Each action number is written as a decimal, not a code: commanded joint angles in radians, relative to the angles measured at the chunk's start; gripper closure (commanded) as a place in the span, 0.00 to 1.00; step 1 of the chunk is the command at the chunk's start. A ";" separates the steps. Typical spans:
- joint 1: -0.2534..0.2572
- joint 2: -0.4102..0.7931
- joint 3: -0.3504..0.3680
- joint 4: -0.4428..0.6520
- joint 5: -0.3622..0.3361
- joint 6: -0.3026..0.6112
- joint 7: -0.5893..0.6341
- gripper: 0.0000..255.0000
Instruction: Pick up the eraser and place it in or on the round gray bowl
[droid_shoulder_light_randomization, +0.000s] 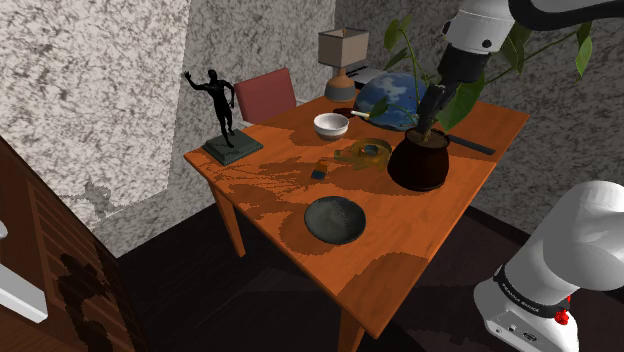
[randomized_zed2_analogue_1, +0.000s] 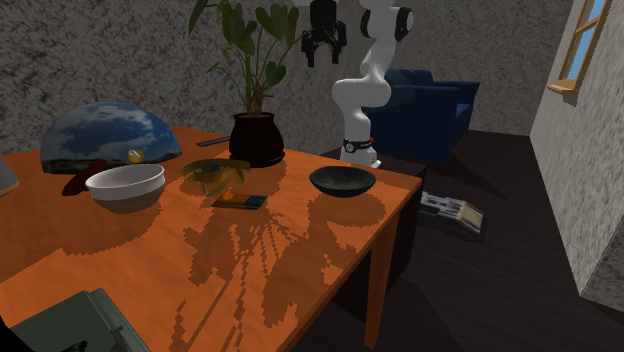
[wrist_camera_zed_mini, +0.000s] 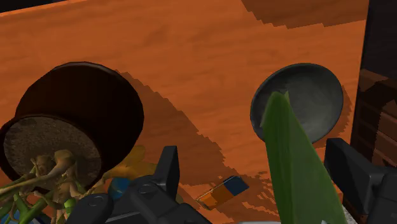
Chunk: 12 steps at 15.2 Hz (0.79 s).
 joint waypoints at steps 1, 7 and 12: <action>0.000 0.000 0.000 0.000 0.000 0.000 0.000 0.00; -0.041 0.185 0.093 0.000 0.040 0.184 0.184 0.00; -0.082 0.366 0.160 0.042 0.045 0.322 0.339 0.00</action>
